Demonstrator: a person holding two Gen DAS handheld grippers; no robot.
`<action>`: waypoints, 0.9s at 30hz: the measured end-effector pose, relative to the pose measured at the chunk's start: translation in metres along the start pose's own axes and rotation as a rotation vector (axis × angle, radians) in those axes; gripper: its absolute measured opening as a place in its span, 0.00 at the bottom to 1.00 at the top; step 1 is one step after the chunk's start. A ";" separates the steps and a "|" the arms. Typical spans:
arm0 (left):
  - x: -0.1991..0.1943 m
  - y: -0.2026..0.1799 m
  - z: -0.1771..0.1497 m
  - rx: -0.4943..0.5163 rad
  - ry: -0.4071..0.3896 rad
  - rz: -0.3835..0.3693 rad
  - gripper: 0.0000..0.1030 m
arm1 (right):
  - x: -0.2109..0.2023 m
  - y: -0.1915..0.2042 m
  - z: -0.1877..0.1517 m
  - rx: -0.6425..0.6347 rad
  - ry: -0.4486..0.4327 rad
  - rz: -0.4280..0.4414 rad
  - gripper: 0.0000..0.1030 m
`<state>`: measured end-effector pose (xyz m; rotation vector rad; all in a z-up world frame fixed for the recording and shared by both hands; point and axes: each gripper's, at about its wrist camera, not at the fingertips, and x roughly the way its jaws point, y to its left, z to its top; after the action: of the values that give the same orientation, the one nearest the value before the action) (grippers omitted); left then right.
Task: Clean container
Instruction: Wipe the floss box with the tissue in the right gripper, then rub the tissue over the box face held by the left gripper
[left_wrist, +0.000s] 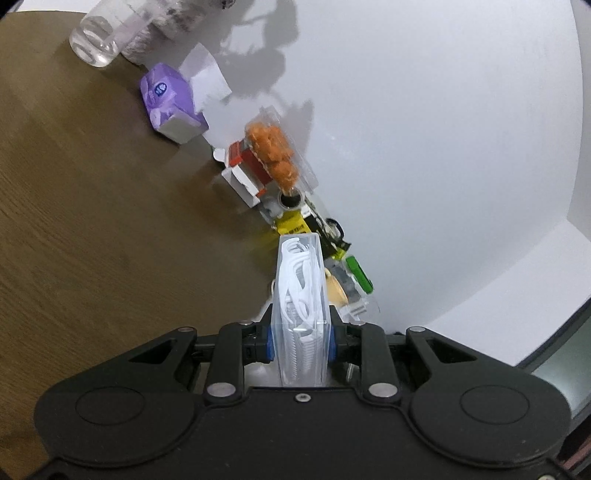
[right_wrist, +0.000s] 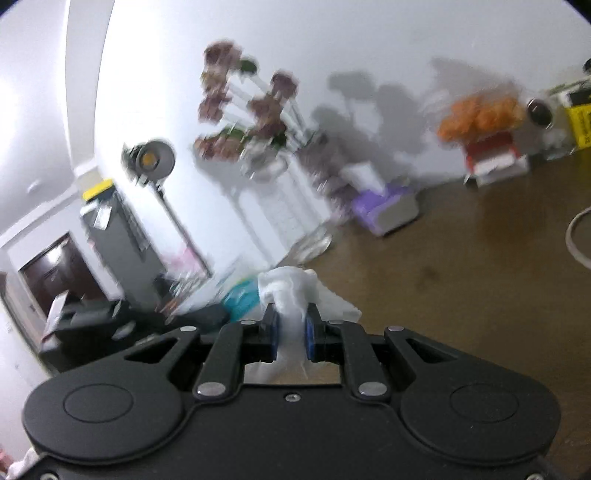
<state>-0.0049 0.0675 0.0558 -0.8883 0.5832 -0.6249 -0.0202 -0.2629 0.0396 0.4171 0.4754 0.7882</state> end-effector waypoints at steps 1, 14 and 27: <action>0.001 0.000 0.001 0.001 -0.004 0.002 0.24 | 0.002 0.002 -0.004 -0.002 0.029 0.016 0.14; 0.002 -0.037 -0.053 0.484 0.122 0.122 0.24 | 0.000 -0.030 0.035 0.046 0.046 0.114 0.14; 0.028 -0.048 -0.077 0.752 0.155 0.263 0.24 | -0.002 -0.021 0.042 -0.027 0.108 0.109 0.14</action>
<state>-0.0511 -0.0153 0.0513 -0.0556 0.5323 -0.6098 0.0133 -0.2855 0.0630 0.3788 0.5460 0.9246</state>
